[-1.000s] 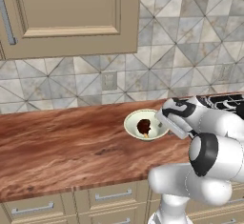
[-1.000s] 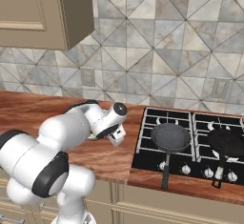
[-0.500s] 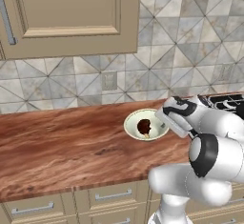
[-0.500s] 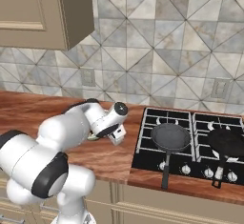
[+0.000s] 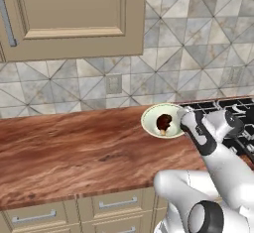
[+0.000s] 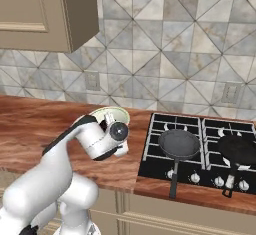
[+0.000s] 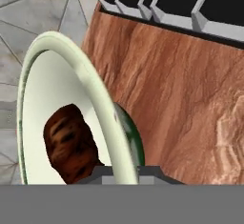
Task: Place one of the steaks on the plate and the other in the bowl. Then place the bowl in the fridge.
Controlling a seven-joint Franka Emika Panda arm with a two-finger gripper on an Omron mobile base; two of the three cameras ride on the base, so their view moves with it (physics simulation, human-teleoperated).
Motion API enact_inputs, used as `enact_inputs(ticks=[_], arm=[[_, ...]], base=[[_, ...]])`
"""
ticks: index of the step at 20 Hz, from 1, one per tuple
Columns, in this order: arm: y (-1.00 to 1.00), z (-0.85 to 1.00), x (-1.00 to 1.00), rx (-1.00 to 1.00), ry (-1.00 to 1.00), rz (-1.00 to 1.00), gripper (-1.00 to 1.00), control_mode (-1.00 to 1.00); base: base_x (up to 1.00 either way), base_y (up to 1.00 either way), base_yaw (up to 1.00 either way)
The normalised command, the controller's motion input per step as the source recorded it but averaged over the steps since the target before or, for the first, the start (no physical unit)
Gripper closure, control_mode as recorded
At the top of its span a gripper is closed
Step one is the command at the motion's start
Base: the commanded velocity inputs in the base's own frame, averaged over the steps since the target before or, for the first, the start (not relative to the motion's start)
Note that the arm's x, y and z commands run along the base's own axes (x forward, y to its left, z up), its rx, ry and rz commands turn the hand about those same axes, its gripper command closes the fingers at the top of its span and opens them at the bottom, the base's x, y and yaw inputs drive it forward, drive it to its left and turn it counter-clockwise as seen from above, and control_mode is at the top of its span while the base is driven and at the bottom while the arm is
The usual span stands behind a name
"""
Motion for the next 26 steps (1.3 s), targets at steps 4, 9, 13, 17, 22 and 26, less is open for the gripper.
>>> enact_inputs(ticks=[4, 9, 13, 17, 22, 26], arm=[[0.13, 0.76, 0.00, 0.01, 0.00, -0.43, 1.00, -1.00], [0.09, 0.58, -0.08, 0.12, 0.13, -0.33, 1.00, -1.00], [0.02, 0.31, -0.55, 0.14, -0.05, -0.12, 1.00, -1.00], [0.27, 0.45, -0.67, 0.01, -0.31, 0.00, 1.00, -1.00], [0.33, 0.45, -0.56, -0.06, -0.15, 0.00, 1.00, -1.00], [0.22, 0.65, -0.73, -0.01, 0.02, -0.02, 1.00, -1.00]], base=[[0.00, 0.00, 0.00], [0.00, 0.00, 0.00], [0.00, 0.00, 0.00], [0.00, 0.00, 0.00], [0.00, 0.00, 0.00], [0.00, 0.00, 0.00]])
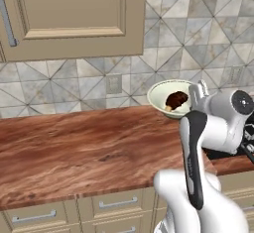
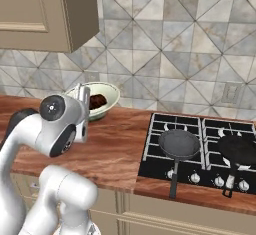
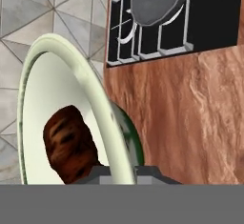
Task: Place one of the steaks on the plate and the other in the bowl. Then place the bowl in the fridge.
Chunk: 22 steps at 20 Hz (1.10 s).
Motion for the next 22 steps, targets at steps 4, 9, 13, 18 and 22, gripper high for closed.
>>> enact_inputs(ticks=[4, 9, 13, 18, 22], arm=[[0.24, 0.51, -0.83, 0.00, 0.00, 0.00, 1.00, -1.00], [0.09, 0.08, -0.82, 0.00, 0.02, 0.00, 1.00, -1.00], [0.00, 0.00, 0.00, 0.00, 0.00, 0.00, 1.00, 1.00], [0.00, 0.00, 0.00, 0.00, 0.00, 0.00, 1.00, 1.00], [0.00, 0.00, 0.00, 0.00, 0.00, 0.00, 1.00, 1.00]], base=[[0.00, 0.00, 0.00], [0.00, 0.00, 0.00], [-0.56, -0.26, -0.25], [-0.29, -0.39, -0.71], [0.00, 0.00, -1.00]])
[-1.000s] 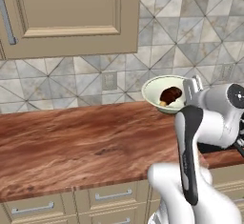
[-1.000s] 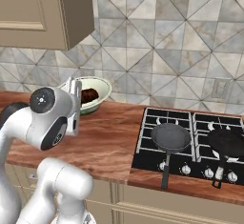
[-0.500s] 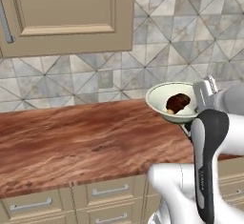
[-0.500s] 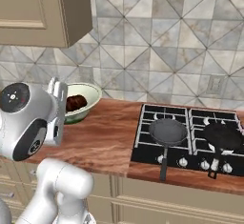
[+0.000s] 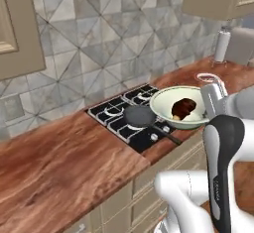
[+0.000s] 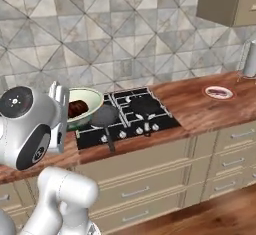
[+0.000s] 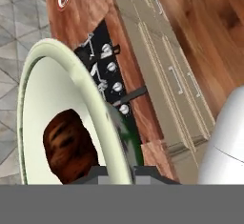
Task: Place one of the steaks on the plate and the other in the bowl. Then place the bowl in the fridge.
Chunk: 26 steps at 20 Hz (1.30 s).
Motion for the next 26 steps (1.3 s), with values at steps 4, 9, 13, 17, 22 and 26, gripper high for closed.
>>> enact_inputs(ticks=[4, 9, 13, 17, 22, 26], arm=[[0.00, 0.00, 0.00, 0.00, 0.00, 0.00, 1.00, 1.00], [0.00, 0.00, 0.00, 0.00, 0.00, 0.00, 1.00, 1.00], [0.00, 0.00, 0.00, 0.00, 0.00, 0.00, 1.00, 1.00], [0.00, 0.00, 0.00, 0.00, 0.00, 0.00, 1.00, 1.00], [0.00, 0.00, 0.00, 0.00, 0.00, 0.00, 1.00, 1.00], [0.00, 0.00, 0.00, 0.00, 0.00, 0.00, 1.00, 1.00]], base=[[0.00, 0.00, -1.00], [0.00, 0.00, -1.00], [0.00, 0.00, -0.96], [0.85, -0.23, -0.50], [1.00, -0.53, -0.09], [1.00, -0.51, 0.00]])
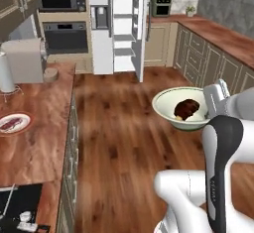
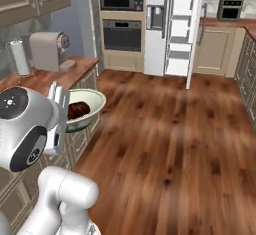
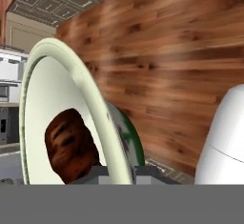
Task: Place one of the steaks on the plate and the other in the bowl. Then place the bowl in the fridge.
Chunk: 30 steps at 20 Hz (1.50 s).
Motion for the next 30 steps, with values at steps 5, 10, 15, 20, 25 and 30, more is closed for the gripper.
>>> enact_inputs(ticks=[5, 10, 15, 20, 25, 30], arm=[[0.00, 0.00, 0.00, 0.00, 0.00, 0.00, 1.00, 1.00], [0.00, 0.00, 0.00, 0.00, 0.00, 0.00, 1.00, 1.00], [0.00, 0.00, 0.00, 0.00, 0.00, 0.00, 1.00, 1.00], [0.00, 0.00, 0.00, 0.00, 0.00, 0.00, 1.00, 1.00], [0.00, 0.00, 0.00, 0.00, 0.00, 0.00, 1.00, 1.00], [0.00, 0.00, 0.00, 0.00, 0.00, 0.00, 1.00, 1.00]], base=[[1.00, -0.19, 0.00], [1.00, 0.00, -0.02], [1.00, 0.07, -0.48], [1.00, 0.61, -0.53], [1.00, 0.76, -0.18], [1.00, 0.18, -0.01]])
